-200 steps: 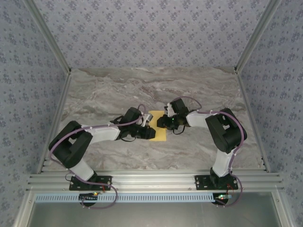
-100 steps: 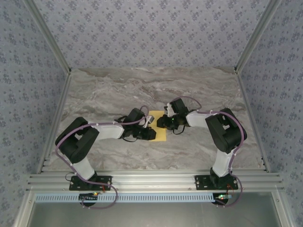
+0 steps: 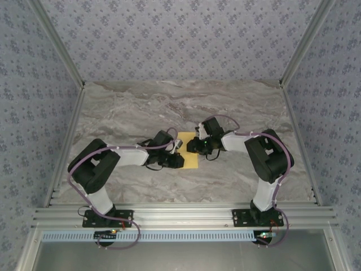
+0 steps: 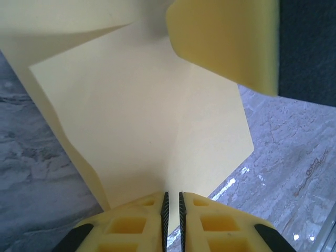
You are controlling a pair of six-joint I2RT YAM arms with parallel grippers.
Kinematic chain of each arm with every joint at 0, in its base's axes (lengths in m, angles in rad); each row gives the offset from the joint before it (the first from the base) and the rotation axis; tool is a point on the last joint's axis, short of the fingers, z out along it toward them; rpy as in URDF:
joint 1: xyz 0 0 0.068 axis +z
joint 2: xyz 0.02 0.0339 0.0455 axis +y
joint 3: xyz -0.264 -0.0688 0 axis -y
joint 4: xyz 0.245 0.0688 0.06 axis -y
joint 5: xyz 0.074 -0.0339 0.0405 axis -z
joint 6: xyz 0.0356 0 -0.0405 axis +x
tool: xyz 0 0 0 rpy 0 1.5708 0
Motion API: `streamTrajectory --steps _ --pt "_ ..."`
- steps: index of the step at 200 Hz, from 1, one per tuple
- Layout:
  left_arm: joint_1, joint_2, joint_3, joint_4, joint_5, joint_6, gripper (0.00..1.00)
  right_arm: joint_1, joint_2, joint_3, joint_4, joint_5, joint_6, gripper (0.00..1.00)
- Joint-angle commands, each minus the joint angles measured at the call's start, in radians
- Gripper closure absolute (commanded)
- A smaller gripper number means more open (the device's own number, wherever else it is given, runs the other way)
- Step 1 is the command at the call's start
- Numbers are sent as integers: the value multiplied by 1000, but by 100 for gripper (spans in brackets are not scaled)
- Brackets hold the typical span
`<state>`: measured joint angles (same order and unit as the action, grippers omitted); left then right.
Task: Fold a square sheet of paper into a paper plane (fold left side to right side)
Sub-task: Fold the triangle a second time at the center of the table.
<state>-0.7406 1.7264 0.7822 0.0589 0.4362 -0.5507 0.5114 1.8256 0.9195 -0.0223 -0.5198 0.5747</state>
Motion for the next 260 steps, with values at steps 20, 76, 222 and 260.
streamTrajectory --steps 20,76,222,260 --pt "-2 -14 -36 -39 -43 12 88 -5 33 -9 -130 82 -40 71" --pt "-3 -15 -91 3 -40 -12 96 -12 -93 -47 -29 -16 -61 88" --pt "-7 -24 -100 28 -37 -18 98 150 -45 -39 35 65 -8 92" --pt "-7 -22 -100 28 -39 -20 98 149 -7 -12 -46 113 -30 92"
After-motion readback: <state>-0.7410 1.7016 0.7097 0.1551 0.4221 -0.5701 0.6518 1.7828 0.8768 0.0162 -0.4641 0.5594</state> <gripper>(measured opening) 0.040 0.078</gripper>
